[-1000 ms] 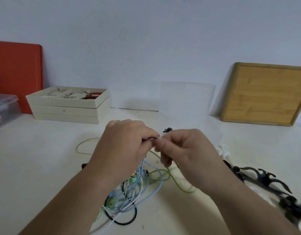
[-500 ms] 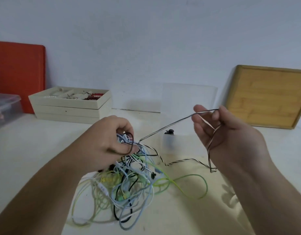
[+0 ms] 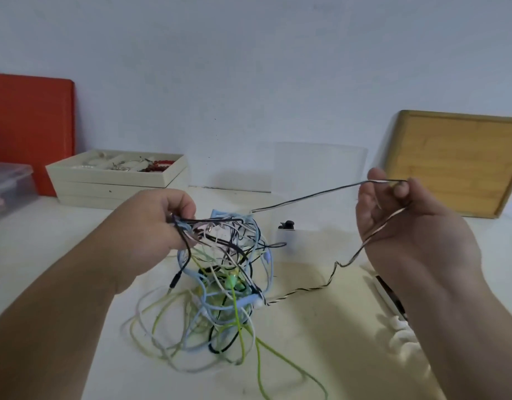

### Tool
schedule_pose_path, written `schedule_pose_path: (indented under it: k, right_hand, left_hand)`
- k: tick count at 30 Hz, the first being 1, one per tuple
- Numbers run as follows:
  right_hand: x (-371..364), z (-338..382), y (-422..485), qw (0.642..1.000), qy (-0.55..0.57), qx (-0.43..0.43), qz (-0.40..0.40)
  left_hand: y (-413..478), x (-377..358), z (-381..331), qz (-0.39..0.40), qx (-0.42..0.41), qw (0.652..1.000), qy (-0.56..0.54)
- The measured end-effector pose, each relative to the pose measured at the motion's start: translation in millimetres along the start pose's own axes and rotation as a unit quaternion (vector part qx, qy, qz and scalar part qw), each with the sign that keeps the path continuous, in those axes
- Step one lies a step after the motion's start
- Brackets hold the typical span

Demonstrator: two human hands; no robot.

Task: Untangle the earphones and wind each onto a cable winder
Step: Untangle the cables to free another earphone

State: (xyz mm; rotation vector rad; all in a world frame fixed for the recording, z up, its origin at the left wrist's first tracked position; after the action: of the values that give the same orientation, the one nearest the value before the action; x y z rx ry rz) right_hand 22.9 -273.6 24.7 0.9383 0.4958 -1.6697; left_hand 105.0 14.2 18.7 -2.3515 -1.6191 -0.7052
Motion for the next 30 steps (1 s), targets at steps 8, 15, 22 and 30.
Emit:
schedule_pose_path:
  k: [8,15,22,30]
  right_hand:
    - [-21,-17,-6,0.983,-0.116,-0.079,0.114]
    - [-41,-28,-18,0.965,-0.081,-0.107,0.226]
    - [-22,-15,-2,0.965,0.044,-0.140,0.219]
    - [-24,0,-10,0.996,0.028,-0.010,0.082]
  left_hand:
    - [-11,2,2,0.141,0.036,0.949,0.279]
    - [-8,-37,-33,0.049,-0.131,0.984,0.109]
    - [-4,-47,-25,-0.029,-0.097,0.975,0.198]
    - [-8,-30,-30,-0.030,-0.074,0.993,0.084]
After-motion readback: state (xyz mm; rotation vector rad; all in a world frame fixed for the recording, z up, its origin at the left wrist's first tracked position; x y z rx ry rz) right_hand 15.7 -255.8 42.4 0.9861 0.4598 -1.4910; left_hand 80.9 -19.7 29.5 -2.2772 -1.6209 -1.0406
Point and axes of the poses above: each hand's wrist, its own y-axis towards the middle knuckle, its own x-axis out of the back of the hand, z = x × y, the point moved 5 cm from there along y, towards the middle knuckle, and after that the axes turned 9 degrees about z, right-handed, at the moved point
